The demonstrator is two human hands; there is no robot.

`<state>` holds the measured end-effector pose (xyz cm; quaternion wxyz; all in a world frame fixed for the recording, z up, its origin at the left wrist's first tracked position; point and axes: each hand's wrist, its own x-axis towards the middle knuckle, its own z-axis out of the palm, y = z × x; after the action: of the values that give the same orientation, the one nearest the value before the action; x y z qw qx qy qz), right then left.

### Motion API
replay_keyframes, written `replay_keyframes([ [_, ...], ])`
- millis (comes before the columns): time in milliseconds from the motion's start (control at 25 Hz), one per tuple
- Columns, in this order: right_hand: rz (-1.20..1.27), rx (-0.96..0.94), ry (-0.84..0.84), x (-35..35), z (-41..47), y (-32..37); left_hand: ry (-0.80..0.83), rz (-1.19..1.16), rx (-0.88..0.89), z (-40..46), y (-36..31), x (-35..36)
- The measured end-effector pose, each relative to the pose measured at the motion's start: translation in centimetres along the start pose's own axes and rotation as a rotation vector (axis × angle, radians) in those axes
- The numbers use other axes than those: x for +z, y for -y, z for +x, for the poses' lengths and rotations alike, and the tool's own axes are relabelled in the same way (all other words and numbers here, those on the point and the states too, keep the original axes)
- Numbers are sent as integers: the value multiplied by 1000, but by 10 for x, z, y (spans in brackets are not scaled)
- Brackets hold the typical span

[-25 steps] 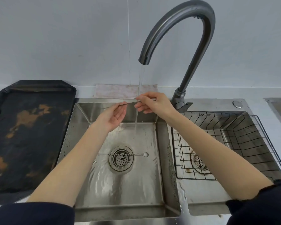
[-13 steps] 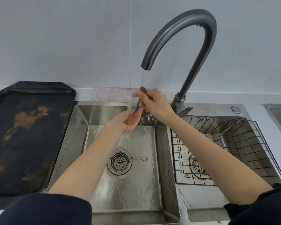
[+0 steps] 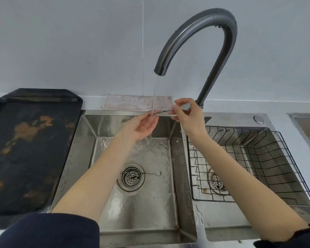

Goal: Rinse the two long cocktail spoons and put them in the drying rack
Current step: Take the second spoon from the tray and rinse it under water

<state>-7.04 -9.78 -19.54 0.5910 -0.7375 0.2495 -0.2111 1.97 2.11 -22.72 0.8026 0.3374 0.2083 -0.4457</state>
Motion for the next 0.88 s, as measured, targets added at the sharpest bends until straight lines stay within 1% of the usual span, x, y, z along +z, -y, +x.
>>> replay_keyframes([
  [80, 37, 81, -7, -6, -5, -17, -5, 29, 34, -2, -4, -1],
  [120, 17, 109, 3, -7, -7, -26, -11, 64, 48, -5, -6, -1],
  [200, -139, 120, 58, -6, -14, -44, -26, 190, 73, -10, -11, -1],
  [320, -376, 112, 164, 3, -24, -61, -58, 473, 148, -15, -17, -2],
  [400, -452, 124, 204, 9, -29, -68, -68, 633, 226, -15, -22, -6],
  [480, -508, 141, 253, 14, -32, -73, -81, 723, 290, -15, -29, -11],
  [600, -545, 168, 316, 20, -37, -84, -88, 786, 341, -17, -39, -18],
  [720, -596, 207, 347, 25, -38, -97, -110, 818, 352, -17, -45, -31],
  [880, -641, 271, 397, 39, -36, -114, -252, 761, 363, -7, -49, -66],
])
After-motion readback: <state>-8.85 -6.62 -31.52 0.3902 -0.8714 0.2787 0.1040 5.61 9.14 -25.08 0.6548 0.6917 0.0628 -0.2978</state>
